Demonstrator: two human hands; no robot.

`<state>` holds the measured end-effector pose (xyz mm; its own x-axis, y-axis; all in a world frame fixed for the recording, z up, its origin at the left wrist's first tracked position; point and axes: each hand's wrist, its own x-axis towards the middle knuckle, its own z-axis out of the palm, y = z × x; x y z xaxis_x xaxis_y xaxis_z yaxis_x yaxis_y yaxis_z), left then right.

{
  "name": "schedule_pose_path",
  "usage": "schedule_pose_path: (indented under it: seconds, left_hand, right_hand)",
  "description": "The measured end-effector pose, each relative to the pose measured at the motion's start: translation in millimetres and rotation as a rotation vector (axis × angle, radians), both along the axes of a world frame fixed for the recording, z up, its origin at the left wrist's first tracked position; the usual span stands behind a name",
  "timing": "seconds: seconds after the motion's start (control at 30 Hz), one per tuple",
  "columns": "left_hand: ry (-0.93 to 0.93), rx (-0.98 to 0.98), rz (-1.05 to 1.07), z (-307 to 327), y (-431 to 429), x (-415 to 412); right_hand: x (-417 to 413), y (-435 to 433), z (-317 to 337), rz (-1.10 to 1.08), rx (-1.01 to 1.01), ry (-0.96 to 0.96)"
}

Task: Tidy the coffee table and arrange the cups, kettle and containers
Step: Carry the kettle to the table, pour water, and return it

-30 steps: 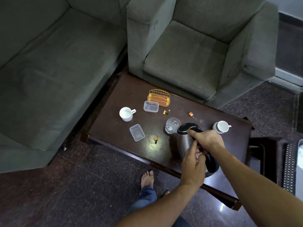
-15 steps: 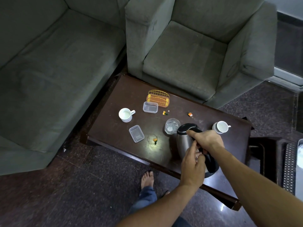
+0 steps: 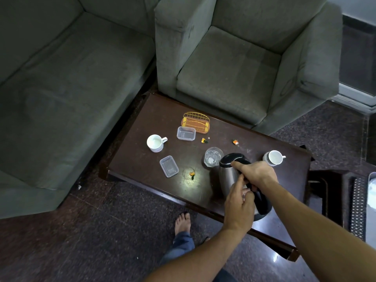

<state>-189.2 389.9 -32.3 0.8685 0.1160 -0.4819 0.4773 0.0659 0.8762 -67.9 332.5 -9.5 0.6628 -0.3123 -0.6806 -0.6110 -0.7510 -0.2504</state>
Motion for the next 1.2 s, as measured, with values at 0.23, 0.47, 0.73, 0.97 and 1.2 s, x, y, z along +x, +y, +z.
schedule_pose_path:
  seconds: [0.23, 0.47, 0.73, 0.97, 1.2]
  left_hand:
    - [-0.002, 0.007, -0.001, 0.0, 1.6, 0.7]
    - [-0.004, 0.017, -0.004, 1.1, 2.7, 1.5]
    - [-0.001, 0.012, -0.001, 0.7, 4.0, 2.6]
    - [-0.003, 0.008, 0.015, 0.8, 4.4, 3.4]
    - [0.000, 0.015, 0.024, -1.0, 6.6, 4.4]
  right_hand:
    - [1.2, -0.1, -1.4, 0.002, 0.009, 0.000]
    - [1.4, 1.8, -1.0, -0.003, -0.015, 0.003]
    - [1.0, 2.0, -0.9, 0.009, -0.011, -0.007]
    - [2.3, 1.6, -3.4, -0.005, 0.002, -0.004]
    - [4.8, 2.9, -7.7, -0.001, 0.002, 0.002]
